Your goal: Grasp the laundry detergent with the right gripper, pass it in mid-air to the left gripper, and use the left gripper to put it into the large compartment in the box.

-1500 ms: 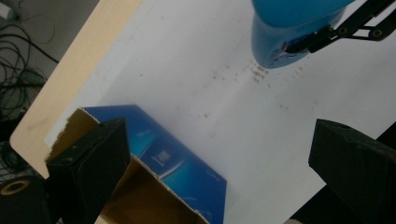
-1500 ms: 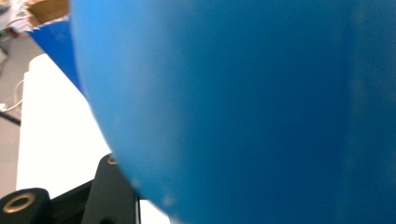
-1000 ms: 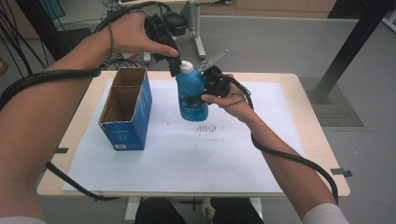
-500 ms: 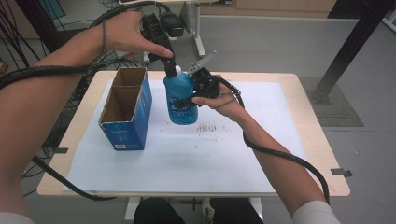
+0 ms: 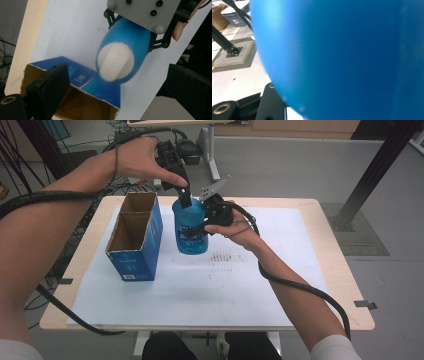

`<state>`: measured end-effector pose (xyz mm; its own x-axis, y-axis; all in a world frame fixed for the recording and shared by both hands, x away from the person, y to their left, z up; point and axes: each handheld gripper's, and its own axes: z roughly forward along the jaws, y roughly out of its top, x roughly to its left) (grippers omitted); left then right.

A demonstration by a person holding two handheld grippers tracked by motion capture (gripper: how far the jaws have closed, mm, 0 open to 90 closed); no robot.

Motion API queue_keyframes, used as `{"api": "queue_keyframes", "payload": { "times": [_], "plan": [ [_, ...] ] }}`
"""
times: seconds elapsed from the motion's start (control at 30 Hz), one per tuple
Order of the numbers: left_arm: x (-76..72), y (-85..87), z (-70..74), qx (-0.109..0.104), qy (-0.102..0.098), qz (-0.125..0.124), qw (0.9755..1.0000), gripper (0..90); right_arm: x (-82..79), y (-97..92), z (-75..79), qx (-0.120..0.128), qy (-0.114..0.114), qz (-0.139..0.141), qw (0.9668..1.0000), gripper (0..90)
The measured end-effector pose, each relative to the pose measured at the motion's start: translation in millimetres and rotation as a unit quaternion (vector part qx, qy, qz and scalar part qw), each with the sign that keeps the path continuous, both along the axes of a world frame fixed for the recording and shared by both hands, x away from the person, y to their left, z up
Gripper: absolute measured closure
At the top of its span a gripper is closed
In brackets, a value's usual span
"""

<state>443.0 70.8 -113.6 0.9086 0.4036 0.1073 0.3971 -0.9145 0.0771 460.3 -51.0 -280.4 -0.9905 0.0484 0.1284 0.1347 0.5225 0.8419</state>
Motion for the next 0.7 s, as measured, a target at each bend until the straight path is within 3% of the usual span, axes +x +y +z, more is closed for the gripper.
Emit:
{"api": "queue_keyframes", "payload": {
  "times": [0.37,0.7],
  "plan": [
    [1.5,-2.4,-9.2,0.003,0.009,-0.003,1.0,6.1,-4.7,4.1,4.9,0.001,-0.007,0.021,0.9997,44.2],
    [1.2,-2.2,-7.6,0.002,0.009,-0.009,0.9999,6.1,-5.0,6.1,7.4,-0.002,-0.011,0.03,0.9995,44.2]
  ]
}}
